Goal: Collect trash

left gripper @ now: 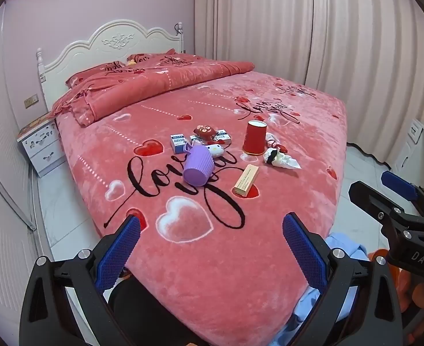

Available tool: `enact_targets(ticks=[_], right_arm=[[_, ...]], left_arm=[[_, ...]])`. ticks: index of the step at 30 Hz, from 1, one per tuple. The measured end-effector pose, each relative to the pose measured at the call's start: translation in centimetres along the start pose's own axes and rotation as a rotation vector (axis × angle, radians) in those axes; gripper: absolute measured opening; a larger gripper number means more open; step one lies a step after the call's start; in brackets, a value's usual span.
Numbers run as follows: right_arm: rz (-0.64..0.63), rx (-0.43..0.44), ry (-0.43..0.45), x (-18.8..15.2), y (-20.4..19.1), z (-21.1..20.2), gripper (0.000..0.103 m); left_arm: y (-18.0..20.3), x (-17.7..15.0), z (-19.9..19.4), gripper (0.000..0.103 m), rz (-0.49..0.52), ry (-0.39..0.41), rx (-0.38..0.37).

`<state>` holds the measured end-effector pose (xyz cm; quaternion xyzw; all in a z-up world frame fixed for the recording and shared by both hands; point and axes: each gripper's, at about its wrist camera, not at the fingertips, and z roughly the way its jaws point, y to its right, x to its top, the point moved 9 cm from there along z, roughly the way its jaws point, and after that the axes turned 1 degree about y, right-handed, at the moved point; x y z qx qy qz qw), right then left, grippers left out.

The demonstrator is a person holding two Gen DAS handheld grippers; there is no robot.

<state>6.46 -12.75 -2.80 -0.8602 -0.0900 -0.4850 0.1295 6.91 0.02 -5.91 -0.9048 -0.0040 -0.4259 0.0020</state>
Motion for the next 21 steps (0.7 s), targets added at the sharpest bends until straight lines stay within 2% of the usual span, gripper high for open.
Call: enact_targets(ticks=[8,9,21], right_arm=[[0.007,0.006,-0.013,-0.1,0.04,0.17,0.098],[0.007,0.005,-0.013,-0.06,0.11,0.13,0.098],[0.01,0.011,-0.016,-0.02,0.07,0.21,0.098]], left_arm=[[-0.69,0.2,0.34,0.097,-0.02,0.001,-0.003],[-0.01,0.09,0.04,0.097,0.011,0.003,0.004],[0.17,0.1,0.16,0.097,0.01,0.002,0.001]])
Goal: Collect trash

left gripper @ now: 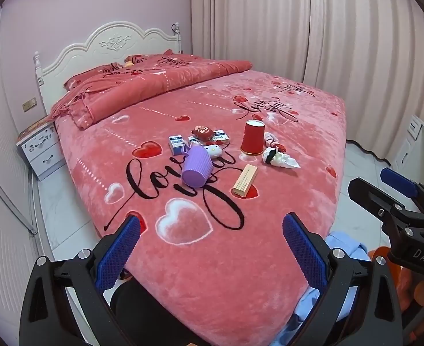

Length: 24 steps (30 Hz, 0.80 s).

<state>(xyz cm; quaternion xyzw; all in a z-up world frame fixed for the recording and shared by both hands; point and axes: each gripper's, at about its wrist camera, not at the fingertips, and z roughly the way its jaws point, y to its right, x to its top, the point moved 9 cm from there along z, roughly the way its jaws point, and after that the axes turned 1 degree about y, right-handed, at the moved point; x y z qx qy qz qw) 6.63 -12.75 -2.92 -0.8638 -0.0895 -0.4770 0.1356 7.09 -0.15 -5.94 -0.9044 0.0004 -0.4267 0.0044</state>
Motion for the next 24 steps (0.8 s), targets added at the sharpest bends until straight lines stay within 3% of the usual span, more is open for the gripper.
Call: enact_targets(ticks=[24], right_arm=[[0.008,0.001,-0.004,-0.39,0.16,-0.07,0.098]], left_arm=[[0.25,-0.48,0.55,0.097,0.006,-0.008,0.001]])
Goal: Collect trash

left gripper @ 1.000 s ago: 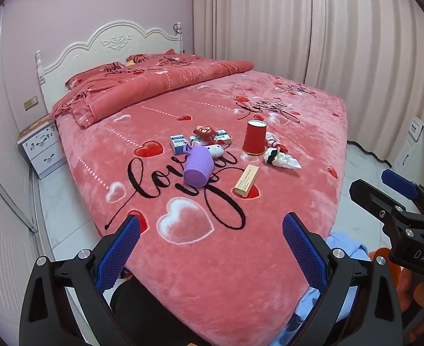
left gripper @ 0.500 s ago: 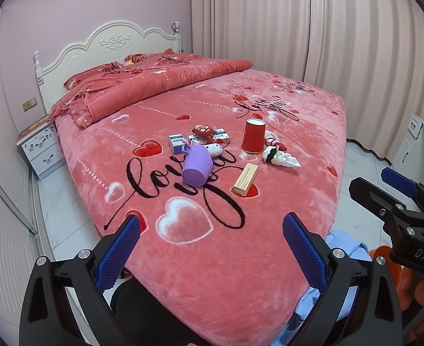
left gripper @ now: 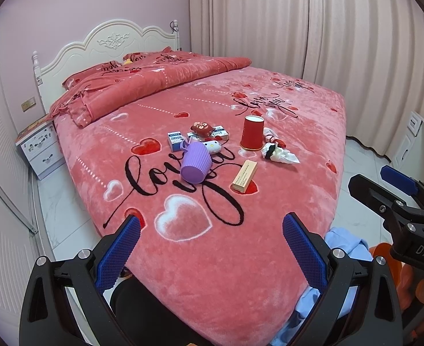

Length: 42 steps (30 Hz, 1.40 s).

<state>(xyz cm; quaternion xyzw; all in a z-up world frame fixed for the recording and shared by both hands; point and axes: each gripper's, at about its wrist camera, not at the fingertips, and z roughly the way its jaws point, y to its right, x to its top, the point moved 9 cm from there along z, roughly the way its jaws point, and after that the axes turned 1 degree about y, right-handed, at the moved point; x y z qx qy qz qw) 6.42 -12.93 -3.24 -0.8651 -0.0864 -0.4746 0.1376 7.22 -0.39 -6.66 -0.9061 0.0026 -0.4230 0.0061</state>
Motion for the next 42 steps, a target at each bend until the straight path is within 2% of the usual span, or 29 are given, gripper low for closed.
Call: enact_targets(ticks=[42], right_arm=[[0.015,0.002,-0.009,-1.3,0.0,0.6,0.098]], left_arm=[[0.5,-1.5,0.6,0.097,0.018,-0.009,-0.003]])
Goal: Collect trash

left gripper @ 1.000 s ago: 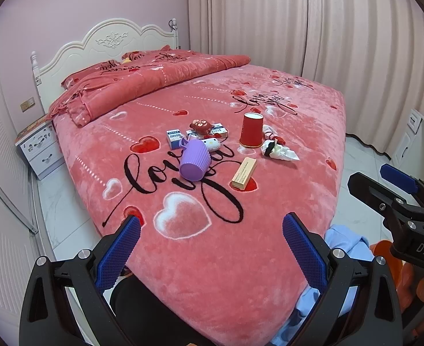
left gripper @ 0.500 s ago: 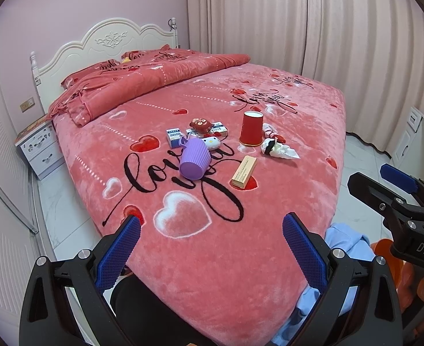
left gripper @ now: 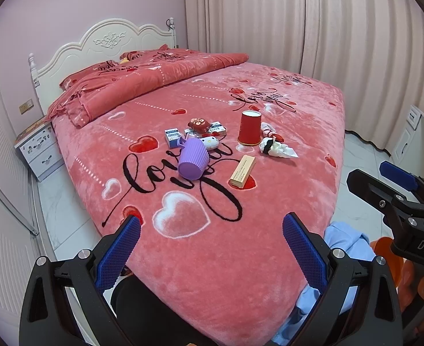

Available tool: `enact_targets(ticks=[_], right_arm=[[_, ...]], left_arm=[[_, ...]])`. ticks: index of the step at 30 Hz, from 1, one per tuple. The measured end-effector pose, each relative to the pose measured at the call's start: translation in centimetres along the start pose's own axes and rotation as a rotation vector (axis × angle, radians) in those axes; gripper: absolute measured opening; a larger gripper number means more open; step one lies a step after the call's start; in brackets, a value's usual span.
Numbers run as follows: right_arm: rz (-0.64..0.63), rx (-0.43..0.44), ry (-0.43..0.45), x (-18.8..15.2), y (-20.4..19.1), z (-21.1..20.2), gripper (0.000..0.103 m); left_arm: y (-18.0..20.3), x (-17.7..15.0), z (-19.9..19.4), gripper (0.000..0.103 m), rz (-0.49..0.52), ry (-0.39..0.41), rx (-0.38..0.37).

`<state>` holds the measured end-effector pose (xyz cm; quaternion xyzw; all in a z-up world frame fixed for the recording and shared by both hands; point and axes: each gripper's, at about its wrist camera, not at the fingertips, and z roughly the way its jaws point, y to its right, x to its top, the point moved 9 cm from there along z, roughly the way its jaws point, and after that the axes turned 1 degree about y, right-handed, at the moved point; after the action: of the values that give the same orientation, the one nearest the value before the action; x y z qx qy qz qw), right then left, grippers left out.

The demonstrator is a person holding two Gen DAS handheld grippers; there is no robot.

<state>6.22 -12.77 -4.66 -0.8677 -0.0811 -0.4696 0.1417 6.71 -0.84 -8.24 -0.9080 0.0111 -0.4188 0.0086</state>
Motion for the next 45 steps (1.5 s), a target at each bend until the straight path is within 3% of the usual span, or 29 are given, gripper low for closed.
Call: enact_targets(ticks=[10,14,24,31,34,45], right_arm=[[0.012,0.011,0.012,0.6,0.0,-0.8,0.098],[0.014,0.054,0.018,1.2,-0.1,-1.3,0.098],[-0.022,0.109,0.012,2.1,0.4,-1.3,0.098],[-0.035,0.139,-0.007,2.9,0.5,0.5,0.098],[-0.013,0.196,-0.015,3.1,0.1,1.7,0.098],[-0.003,0.197,-0.086,2.2,-0.5,8.8,0.098]], left_arm=[[0.2,0.1,-0.5,0.097,0.01,0.005,-0.001],[0.4,0.9,-1.0,0.097,0.028,0.003,-0.012],[1.2,2.0,-0.8,0.097,0.122,0.01,-0.059],[1.1,3.1,1.4,0.097,0.13,-0.002,-0.13],[0.6,3.4,2.9,0.097,0.126,-0.024,-0.152],[-2.1,4.3,9.8,0.097,0.126,-0.108,-0.182]])
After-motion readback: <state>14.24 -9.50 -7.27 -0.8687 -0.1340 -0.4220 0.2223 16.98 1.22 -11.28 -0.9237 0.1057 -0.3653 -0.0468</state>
